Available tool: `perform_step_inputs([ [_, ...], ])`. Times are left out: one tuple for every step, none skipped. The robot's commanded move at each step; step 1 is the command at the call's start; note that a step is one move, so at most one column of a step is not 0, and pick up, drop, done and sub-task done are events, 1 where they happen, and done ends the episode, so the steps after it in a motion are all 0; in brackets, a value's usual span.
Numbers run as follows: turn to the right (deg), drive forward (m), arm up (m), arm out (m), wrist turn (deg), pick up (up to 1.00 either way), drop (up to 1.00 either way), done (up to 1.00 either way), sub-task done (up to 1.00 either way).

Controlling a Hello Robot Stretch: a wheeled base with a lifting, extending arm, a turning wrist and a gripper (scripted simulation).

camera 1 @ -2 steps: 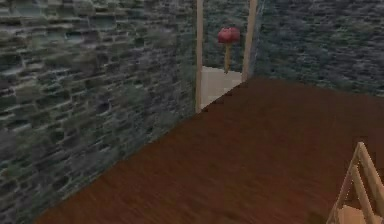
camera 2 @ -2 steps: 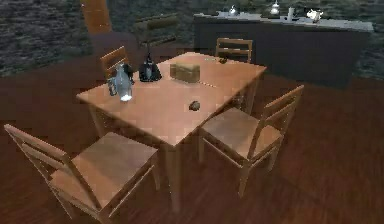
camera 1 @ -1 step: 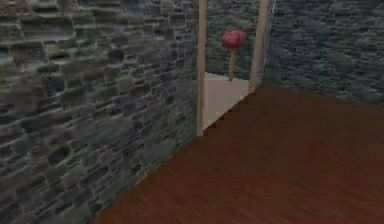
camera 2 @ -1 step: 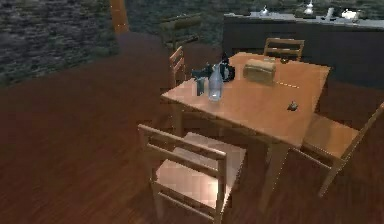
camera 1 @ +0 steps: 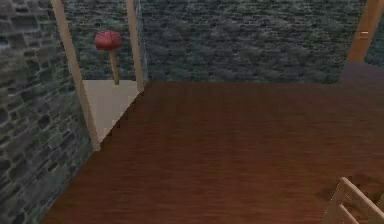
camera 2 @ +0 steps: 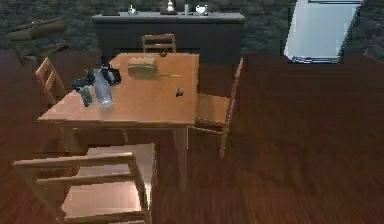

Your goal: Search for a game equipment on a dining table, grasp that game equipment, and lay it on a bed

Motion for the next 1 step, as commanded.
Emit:
perform_step_inputs([
  [0.0, 0.85, 0.00, 0.00, 0.0, 0.00, 0.00, 0.00, 0.00],
])
